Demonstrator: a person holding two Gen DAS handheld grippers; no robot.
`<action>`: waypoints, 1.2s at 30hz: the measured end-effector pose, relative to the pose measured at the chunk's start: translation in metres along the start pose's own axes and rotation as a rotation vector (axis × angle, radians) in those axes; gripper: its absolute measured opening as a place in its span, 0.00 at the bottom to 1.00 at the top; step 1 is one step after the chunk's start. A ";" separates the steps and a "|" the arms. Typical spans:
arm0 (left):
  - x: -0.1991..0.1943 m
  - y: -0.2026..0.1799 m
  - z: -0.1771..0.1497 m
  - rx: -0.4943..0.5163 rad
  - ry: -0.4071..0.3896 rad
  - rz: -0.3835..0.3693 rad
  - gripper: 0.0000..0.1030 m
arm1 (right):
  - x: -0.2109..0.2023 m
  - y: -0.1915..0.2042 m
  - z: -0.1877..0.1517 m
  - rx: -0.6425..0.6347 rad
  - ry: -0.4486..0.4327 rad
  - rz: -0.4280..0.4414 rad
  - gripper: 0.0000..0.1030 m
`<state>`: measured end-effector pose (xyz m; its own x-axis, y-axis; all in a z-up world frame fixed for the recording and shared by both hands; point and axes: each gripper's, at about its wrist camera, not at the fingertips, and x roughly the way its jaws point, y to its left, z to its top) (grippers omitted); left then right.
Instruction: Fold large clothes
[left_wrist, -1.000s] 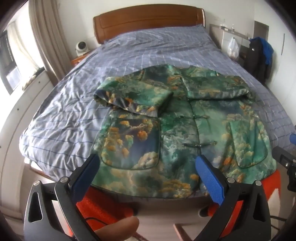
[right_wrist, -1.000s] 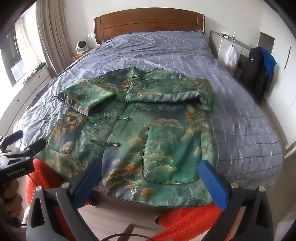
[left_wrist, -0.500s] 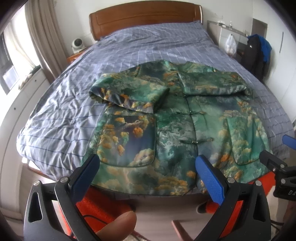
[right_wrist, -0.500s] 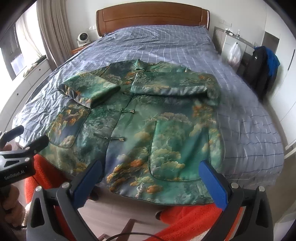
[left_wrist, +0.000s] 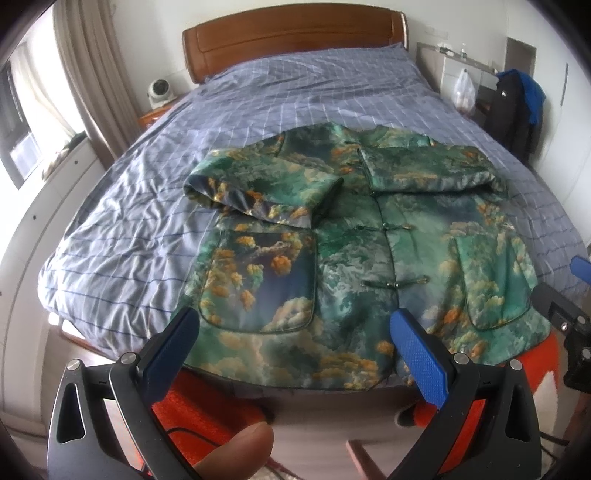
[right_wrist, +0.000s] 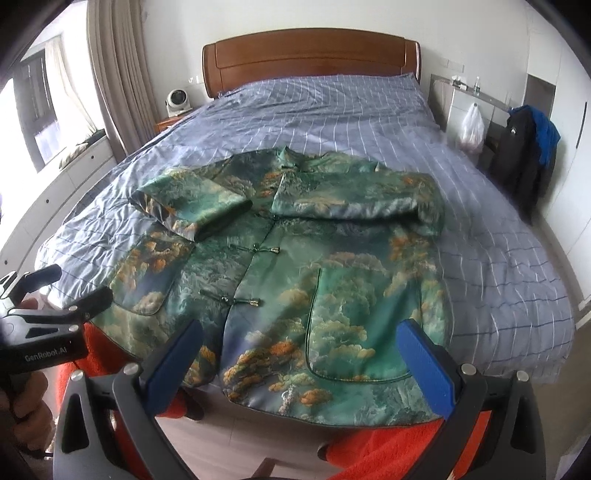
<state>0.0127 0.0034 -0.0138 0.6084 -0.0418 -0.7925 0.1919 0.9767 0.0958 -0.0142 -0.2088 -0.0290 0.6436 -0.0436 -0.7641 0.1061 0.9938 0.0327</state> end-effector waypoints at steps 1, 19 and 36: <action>0.000 0.000 0.000 0.001 0.002 -0.001 1.00 | -0.001 0.000 0.000 0.000 -0.008 0.002 1.00; 0.000 -0.003 -0.004 0.007 0.025 -0.004 1.00 | 0.004 0.007 -0.009 -0.034 0.045 0.029 1.00; -0.001 -0.001 -0.006 0.013 0.024 0.000 1.00 | 0.005 0.006 -0.012 -0.033 0.065 0.001 1.00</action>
<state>0.0077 0.0032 -0.0167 0.5901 -0.0362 -0.8065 0.2014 0.9740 0.1036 -0.0194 -0.2014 -0.0398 0.5932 -0.0372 -0.8042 0.0798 0.9967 0.0127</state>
